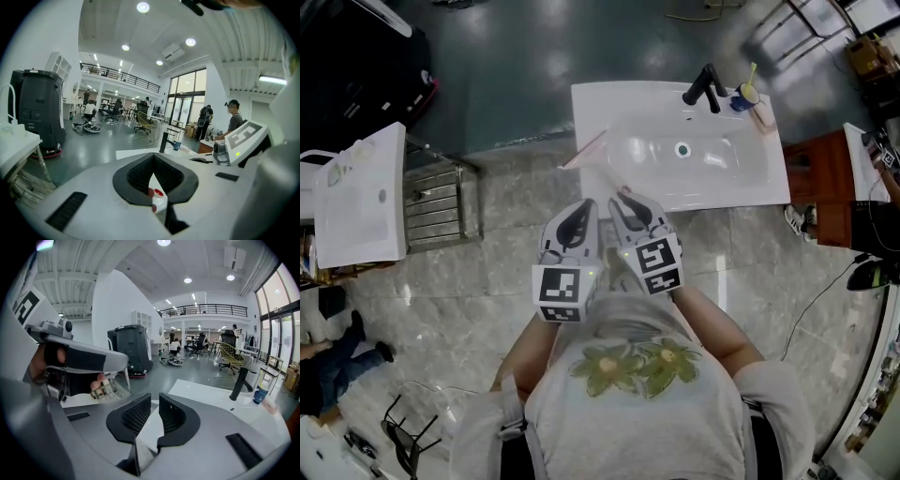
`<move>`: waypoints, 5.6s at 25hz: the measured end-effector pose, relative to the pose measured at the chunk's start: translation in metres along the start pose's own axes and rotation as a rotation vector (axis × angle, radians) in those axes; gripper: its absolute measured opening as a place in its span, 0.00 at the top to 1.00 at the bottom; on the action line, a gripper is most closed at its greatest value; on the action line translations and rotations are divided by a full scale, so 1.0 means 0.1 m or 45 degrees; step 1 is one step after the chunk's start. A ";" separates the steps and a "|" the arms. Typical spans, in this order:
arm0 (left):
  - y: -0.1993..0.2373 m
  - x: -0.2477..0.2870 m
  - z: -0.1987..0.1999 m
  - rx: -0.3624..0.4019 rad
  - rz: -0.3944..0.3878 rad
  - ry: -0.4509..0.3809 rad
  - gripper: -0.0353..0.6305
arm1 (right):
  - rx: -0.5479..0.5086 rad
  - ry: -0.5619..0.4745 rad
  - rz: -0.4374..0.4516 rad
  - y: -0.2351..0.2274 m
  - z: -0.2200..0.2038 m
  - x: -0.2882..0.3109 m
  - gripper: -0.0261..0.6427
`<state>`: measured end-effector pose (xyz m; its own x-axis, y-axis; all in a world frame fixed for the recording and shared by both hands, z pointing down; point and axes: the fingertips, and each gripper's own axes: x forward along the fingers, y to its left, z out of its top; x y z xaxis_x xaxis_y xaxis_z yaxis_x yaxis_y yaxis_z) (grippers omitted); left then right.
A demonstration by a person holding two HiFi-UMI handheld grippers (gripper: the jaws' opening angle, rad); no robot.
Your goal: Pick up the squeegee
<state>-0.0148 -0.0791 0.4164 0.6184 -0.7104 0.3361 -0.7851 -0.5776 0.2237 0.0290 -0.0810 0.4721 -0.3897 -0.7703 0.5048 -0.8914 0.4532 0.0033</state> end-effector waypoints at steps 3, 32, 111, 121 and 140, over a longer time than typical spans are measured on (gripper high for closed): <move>0.02 0.04 0.02 0.009 0.017 0.001 0.94 | 0.003 0.012 0.017 -0.04 -0.02 0.08 0.92; 0.31 0.36 0.05 0.021 0.186 0.024 0.93 | -0.068 0.237 0.172 -0.30 -0.44 0.77 0.76; 0.70 0.92 -0.33 -0.095 0.264 0.159 0.94 | -0.118 0.469 0.183 -0.57 -1.08 1.61 0.82; 0.67 0.88 -0.24 -0.067 0.233 0.138 0.94 | -0.129 0.427 0.156 -0.61 -0.91 1.54 0.82; 0.66 0.75 0.03 -0.003 0.184 0.089 0.94 | -0.102 0.283 0.086 -0.62 -0.37 1.34 0.82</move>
<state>-0.0204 -0.1714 0.4540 0.4948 -0.7563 0.4281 -0.8660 -0.4701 0.1706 0.0401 -0.1956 0.5712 -0.3795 -0.6235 0.6835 -0.8405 0.5411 0.0269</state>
